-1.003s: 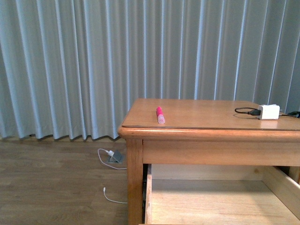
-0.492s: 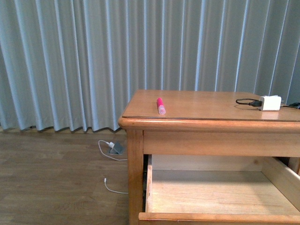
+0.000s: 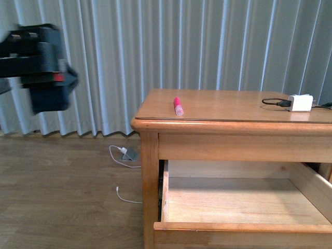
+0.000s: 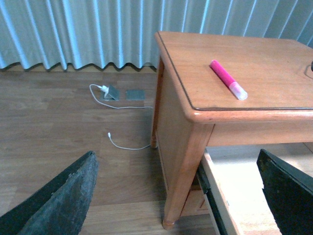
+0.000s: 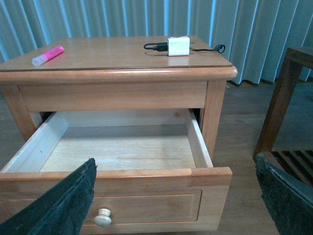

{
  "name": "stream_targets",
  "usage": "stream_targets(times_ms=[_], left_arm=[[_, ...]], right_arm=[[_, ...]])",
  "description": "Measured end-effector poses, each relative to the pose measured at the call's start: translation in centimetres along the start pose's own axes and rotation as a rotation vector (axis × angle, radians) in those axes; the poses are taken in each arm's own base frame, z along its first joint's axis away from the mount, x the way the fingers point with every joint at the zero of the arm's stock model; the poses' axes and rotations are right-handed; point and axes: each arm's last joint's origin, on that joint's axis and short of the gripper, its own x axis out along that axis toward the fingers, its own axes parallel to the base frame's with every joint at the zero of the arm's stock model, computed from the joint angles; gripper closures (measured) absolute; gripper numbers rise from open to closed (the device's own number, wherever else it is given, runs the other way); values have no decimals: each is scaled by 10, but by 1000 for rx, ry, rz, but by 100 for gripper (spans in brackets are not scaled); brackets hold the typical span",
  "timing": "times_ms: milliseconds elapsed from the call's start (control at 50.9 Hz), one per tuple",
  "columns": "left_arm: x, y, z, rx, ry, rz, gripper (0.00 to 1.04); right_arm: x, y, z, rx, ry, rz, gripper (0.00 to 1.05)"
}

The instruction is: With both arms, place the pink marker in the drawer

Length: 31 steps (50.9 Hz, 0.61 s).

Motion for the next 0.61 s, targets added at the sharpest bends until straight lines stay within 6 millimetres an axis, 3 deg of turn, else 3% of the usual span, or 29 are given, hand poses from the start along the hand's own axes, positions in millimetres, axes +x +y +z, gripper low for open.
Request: stream_targets(times_ms=[315,610], left_arm=[[99,-52,15,22,69,-82,6],[173,-76,16,-19,145,-62,6]], right_arm=[[0,0,0,0,0,0,8],[0,0,0,0,0,0,8]])
